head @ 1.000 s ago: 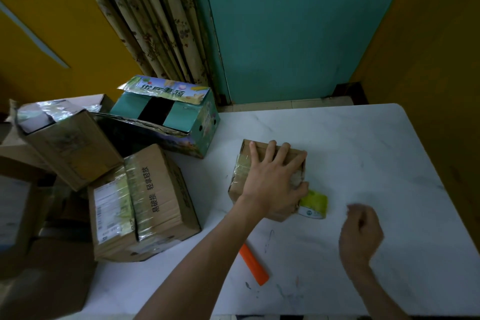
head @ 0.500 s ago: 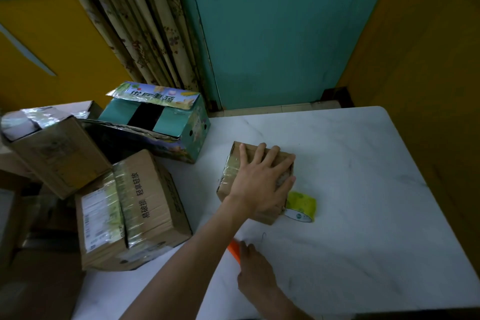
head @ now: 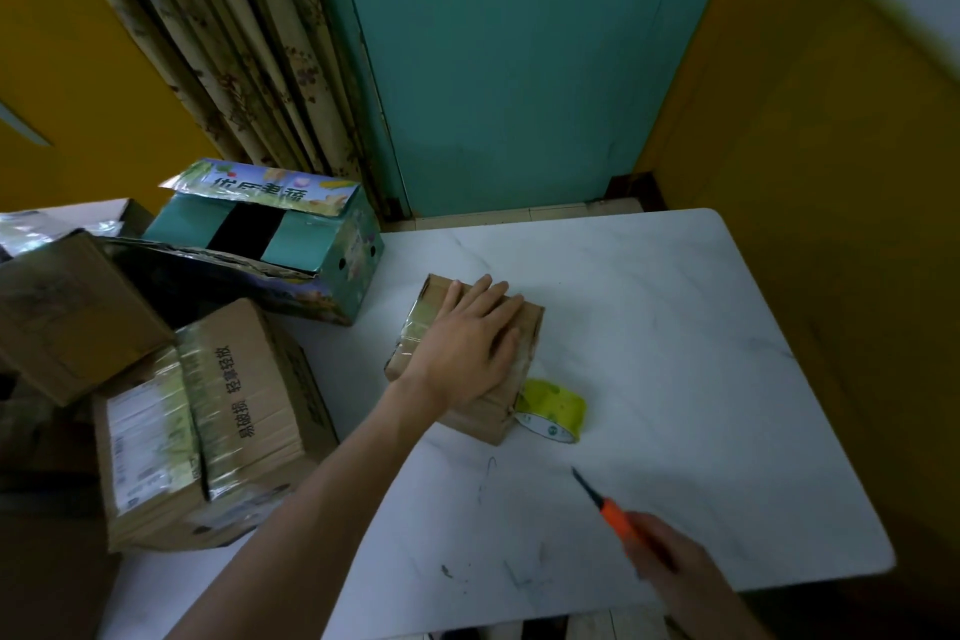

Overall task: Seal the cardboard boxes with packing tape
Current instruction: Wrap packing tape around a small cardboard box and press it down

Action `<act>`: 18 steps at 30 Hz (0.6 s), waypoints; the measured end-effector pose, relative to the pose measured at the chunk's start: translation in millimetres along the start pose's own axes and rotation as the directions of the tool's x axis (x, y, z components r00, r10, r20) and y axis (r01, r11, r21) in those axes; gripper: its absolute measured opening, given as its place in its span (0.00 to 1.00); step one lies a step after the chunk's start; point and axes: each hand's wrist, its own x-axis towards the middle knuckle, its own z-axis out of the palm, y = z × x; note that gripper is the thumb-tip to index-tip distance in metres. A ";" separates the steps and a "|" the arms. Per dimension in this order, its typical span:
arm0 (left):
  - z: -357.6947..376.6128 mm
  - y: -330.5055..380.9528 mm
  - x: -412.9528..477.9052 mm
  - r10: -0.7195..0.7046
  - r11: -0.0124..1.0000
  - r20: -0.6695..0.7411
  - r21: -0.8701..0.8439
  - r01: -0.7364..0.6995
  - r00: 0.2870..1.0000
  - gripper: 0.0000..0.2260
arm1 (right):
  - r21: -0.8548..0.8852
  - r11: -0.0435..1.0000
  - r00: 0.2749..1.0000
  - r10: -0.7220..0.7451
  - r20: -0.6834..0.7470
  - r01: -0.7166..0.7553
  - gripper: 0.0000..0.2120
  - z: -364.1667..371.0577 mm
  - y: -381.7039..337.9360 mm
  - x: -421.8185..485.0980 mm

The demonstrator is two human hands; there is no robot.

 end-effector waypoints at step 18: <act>0.0 8.0 -5.2 0.033 0.995 0.020 0.089 -0.034 0.999 0.28 | -0.594 0.694 0.873 -0.487 0.030 0.407 0.19 -88.8 -77.6 87.2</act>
